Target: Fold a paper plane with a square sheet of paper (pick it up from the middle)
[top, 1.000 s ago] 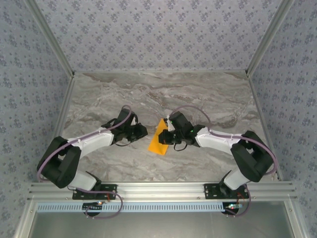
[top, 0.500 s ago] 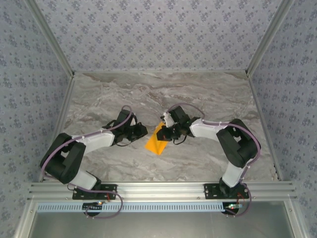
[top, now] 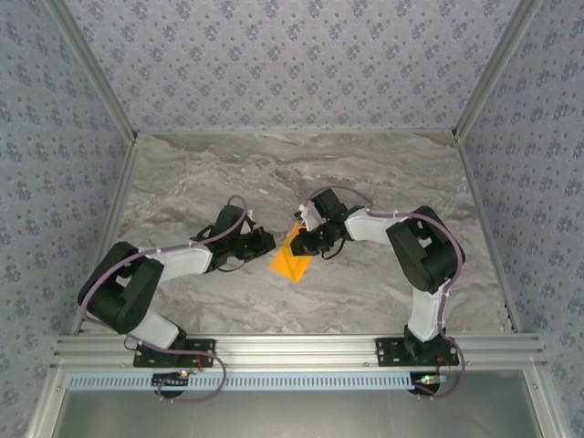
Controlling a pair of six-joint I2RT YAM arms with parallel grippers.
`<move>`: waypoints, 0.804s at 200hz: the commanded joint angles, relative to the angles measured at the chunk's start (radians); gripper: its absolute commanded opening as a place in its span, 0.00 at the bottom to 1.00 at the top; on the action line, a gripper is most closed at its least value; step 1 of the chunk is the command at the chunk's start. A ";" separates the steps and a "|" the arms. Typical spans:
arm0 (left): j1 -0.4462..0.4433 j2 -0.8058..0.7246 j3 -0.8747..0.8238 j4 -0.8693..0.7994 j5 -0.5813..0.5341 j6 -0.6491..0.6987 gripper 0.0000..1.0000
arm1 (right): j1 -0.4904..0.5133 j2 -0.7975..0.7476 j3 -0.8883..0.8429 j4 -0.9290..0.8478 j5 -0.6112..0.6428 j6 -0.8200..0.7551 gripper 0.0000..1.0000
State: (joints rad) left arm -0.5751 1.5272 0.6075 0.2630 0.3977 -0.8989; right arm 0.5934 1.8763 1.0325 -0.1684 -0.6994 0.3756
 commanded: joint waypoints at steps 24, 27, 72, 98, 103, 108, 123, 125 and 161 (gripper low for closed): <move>-0.044 0.055 0.019 0.077 0.014 0.028 0.09 | -0.007 0.002 0.007 -0.022 0.040 -0.017 0.02; -0.043 0.060 0.021 0.078 0.014 0.028 0.09 | -0.006 0.000 0.005 -0.023 0.042 -0.018 0.02; -0.047 0.113 0.040 0.115 0.019 0.009 0.08 | -0.006 -0.045 -0.032 -0.003 0.050 -0.010 0.03; -0.046 0.135 0.048 0.138 0.033 0.006 0.07 | -0.006 -0.058 -0.041 -0.001 0.039 -0.006 0.03; -0.047 0.138 0.048 0.142 0.036 0.006 0.07 | -0.007 -0.058 -0.040 0.000 0.038 -0.005 0.03; -0.047 0.141 0.050 0.145 0.039 0.005 0.08 | -0.007 -0.060 -0.043 -0.001 0.038 -0.003 0.04; -0.046 0.148 0.052 0.153 0.044 0.003 0.07 | -0.007 -0.060 -0.045 0.001 0.038 0.001 0.04; -0.047 0.149 0.052 0.155 0.046 0.002 0.07 | -0.007 -0.061 -0.047 0.000 0.038 0.001 0.05; -0.046 0.163 0.048 0.187 0.058 -0.002 0.07 | -0.005 -0.059 -0.049 0.002 0.041 0.009 0.06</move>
State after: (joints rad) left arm -0.6174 1.6615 0.6266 0.3992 0.4305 -0.8963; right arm 0.5930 1.8397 0.9947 -0.1627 -0.6613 0.3763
